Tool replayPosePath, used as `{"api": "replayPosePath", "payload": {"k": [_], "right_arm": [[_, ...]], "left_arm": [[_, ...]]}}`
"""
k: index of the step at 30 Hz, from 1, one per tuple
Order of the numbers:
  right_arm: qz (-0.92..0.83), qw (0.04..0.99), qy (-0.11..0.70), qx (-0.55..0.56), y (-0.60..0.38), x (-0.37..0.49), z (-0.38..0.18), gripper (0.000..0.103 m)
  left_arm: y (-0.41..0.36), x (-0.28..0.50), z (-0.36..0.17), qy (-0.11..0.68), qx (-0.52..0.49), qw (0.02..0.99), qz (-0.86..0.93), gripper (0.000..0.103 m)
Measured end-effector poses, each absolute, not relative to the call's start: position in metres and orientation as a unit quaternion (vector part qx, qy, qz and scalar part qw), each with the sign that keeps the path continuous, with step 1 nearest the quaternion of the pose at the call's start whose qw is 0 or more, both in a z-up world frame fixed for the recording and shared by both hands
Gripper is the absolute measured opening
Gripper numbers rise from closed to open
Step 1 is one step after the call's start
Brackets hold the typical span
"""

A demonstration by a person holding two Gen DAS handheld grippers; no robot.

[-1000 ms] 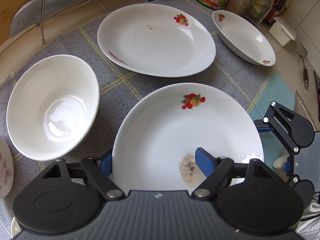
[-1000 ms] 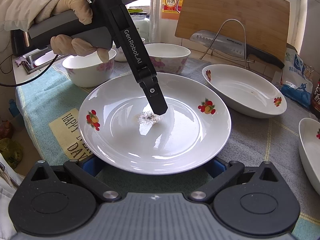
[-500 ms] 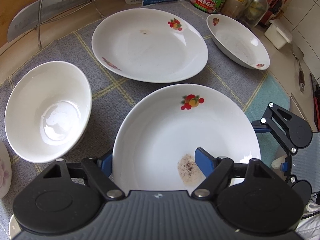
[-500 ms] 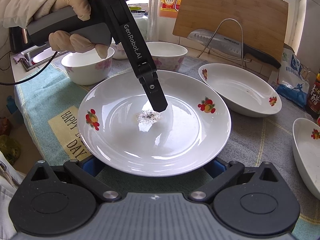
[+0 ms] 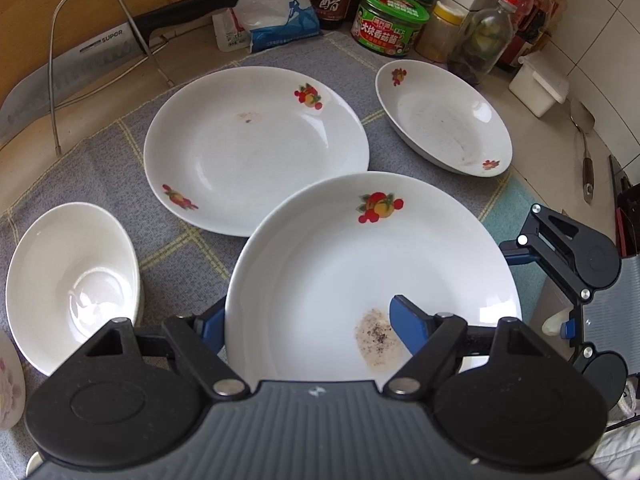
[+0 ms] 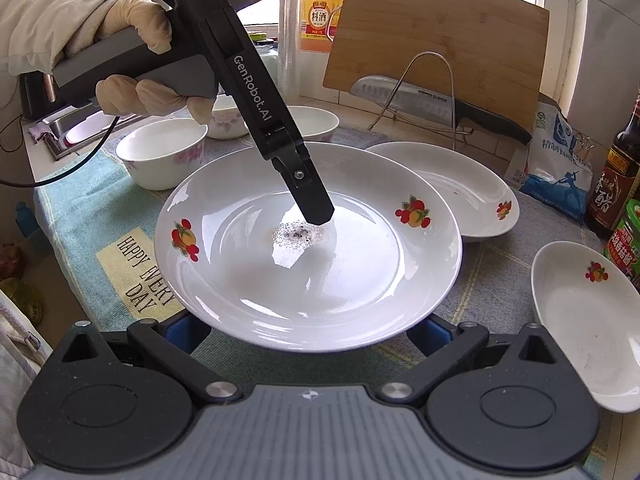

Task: Organize plates and bowls
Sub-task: 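Lift the stained plate and carry it over the plate by the condiments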

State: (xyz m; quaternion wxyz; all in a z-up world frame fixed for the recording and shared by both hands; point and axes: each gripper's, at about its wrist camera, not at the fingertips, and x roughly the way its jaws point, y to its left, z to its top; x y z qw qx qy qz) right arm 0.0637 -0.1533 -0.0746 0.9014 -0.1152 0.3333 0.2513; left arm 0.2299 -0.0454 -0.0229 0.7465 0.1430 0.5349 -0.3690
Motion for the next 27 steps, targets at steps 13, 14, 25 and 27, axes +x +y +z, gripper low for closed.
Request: {"api": "replayPosePath", "payload": {"k": [13,14,25,27], "right_arm": [[0.185,0.921,0.326,-0.107,-0.219,0.068,-0.063,0.103],[0.177,0.922,0.327,-0.105,-0.225,0.069,-0.063,0.103],[0.113,0.931,0.336,-0.086,-0.289,0.062,-0.058,0.103],[0.106,0.932,0.337,-0.082,-0.295,0.061,-0.059,0.103]], "left_arm": [[-0.136,0.251,-0.017,0.509,0.169,0.734,-0.417,0.081],[-0.145,0.253,-0.018,0.506,0.174,0.731,-0.424,0.081],[-0.228,0.261,-0.025,0.49,0.204,0.701,-0.476,0.081],[-0.238,0.262,-0.027,0.49,0.208,0.697,-0.481,0.081]]}}
